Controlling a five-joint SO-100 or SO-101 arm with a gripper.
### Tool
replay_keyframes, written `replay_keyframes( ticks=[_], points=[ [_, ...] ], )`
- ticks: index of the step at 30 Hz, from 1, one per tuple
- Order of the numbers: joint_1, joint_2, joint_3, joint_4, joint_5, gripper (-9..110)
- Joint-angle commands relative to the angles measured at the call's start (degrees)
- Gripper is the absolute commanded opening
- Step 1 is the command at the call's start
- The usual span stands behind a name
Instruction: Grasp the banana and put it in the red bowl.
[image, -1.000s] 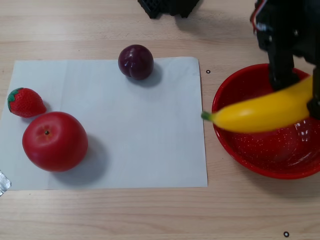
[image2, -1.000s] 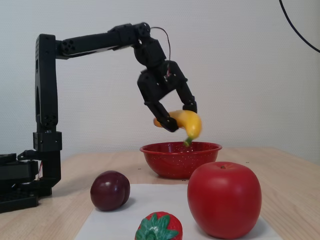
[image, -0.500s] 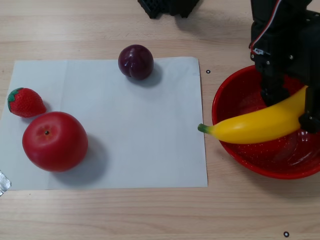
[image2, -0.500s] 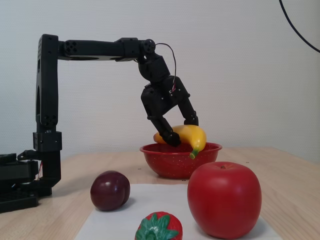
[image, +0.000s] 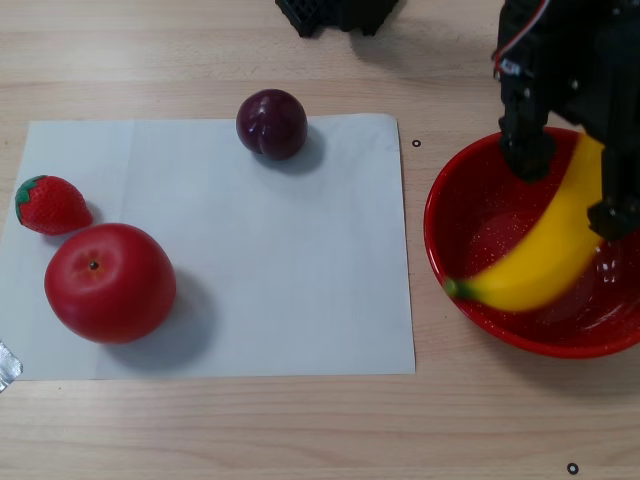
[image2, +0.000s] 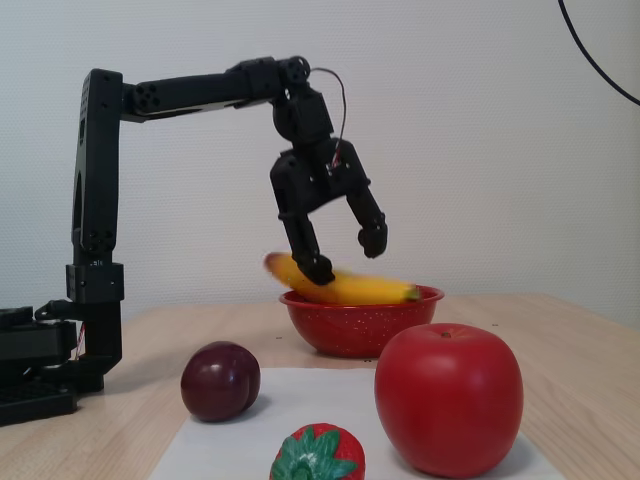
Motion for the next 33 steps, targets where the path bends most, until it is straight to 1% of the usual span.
replay_keyframes(
  ticks=[1, 3, 7, 8, 13, 19, 26, 33],
  points=[
    [-0.1, 4.9, -9.0, 3.2, -1.8, 23],
    [0.0, 5.4, -11.9, 5.6, -2.7, 17],
    [-0.5, 6.2, -17.1, 10.1, -4.5, 1],
    [-0.7, 6.4, -18.2, 11.3, -4.7, 0],
    [-2.0, 8.0, -20.7, 16.9, -4.9, 0],
    [-4.8, 12.0, -19.2, 19.1, -3.8, 0],
    [-9.0, 19.7, -12.6, 18.3, -1.4, 0],
    [-14.2, 29.1, -2.7, 17.2, -1.4, 0]
  ],
)
